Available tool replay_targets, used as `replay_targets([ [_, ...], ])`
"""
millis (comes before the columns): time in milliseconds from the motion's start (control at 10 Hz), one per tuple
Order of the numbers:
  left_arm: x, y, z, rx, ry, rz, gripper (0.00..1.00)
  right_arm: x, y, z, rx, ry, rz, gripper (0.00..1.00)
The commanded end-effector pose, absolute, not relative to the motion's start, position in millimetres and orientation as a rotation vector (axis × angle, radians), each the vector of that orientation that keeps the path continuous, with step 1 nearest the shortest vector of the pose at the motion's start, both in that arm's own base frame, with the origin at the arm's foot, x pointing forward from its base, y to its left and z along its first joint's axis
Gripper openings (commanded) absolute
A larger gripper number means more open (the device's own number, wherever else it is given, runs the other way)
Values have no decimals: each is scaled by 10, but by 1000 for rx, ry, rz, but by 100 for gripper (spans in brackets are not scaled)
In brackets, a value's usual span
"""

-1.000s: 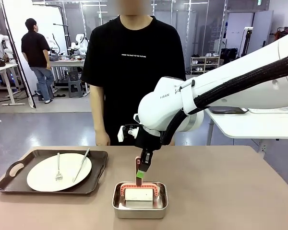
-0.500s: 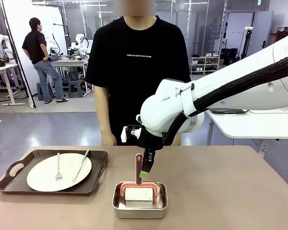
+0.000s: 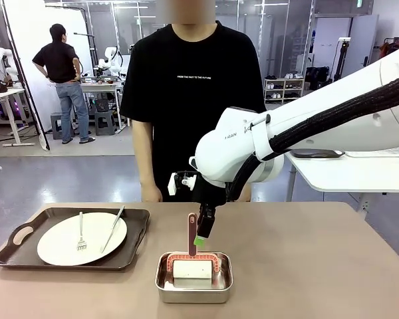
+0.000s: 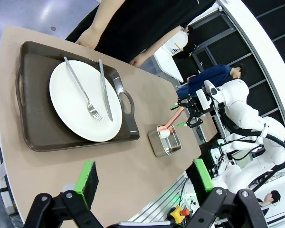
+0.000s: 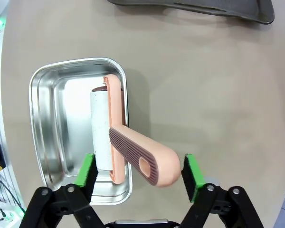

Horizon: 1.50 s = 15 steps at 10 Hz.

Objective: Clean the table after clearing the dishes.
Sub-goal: Place the Lint Roller back on top of the Airtight Container.

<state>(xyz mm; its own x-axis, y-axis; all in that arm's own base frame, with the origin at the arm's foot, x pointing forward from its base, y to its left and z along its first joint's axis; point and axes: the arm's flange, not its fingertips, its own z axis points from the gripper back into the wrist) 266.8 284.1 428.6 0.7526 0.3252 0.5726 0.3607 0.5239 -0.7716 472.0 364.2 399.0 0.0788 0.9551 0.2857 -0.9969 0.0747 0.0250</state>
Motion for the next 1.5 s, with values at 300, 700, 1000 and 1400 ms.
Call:
replay_targets([
  [300, 2647, 2849, 4294, -1059, -762, -23, 100, 4685, 3332, 4320, 166, -246, 1402, 100],
  [700, 2647, 2849, 4294, -1059, -762, -23, 100, 5011, 2501, 4553, 263, -272, 1091, 100],
  [1000, 2647, 2849, 4294, -1059, -762, -23, 100, 5079, 1939, 4619, 362, -305, 1002, 100],
  [1400, 2647, 2849, 4294, -1059, -762, -23, 100, 5215, 2033, 4631, 313, -288, 992, 100],
])
